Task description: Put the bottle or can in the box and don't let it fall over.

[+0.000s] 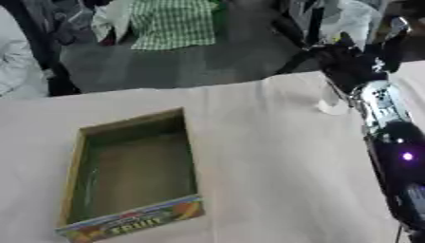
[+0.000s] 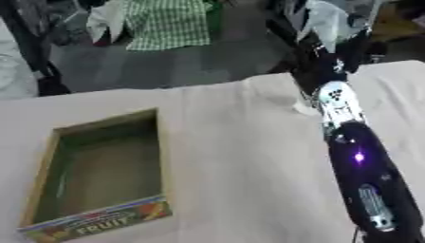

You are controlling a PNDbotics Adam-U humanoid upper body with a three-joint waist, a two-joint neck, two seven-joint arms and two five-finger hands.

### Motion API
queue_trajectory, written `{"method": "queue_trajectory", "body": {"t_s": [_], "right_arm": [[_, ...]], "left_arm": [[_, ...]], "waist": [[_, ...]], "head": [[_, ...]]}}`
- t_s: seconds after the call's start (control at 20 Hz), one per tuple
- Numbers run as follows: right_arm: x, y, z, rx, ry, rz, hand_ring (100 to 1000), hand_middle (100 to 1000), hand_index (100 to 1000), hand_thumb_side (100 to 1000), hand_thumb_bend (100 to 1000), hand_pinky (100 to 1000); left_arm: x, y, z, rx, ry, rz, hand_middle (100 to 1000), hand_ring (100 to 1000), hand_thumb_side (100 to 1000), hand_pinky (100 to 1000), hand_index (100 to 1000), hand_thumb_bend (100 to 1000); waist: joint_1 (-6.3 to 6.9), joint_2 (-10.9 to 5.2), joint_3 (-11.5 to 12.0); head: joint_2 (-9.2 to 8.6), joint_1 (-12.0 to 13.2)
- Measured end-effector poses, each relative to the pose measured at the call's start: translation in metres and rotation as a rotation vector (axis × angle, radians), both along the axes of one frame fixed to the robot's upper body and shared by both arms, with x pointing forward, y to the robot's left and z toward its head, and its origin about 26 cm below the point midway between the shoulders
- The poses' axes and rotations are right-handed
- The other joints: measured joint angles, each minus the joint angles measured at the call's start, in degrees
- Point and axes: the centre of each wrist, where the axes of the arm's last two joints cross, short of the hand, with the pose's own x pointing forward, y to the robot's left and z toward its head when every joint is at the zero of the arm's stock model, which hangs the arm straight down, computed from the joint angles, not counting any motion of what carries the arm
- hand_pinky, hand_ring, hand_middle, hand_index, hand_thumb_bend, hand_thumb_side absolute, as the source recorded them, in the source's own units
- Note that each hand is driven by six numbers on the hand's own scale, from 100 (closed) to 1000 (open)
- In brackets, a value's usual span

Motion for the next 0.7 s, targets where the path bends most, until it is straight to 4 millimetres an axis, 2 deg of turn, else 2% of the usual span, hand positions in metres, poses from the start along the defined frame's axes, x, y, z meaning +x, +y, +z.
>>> {"method": "queue_trajectory", "body": {"t_s": [0.7], "right_arm": [[0.0029, -0.0003, 0.008, 0.017, -0.025, -0.008, 100, 260, 966, 896, 282, 100]], "left_arm": [[0.0001, -0.0001, 0.0002, 0.002, 0.001, -0.002, 803, 863, 625, 829, 822, 824]], "waist": [[-0.09, 0.36, 0.38]], "head": [[-0.55, -0.68]]}}
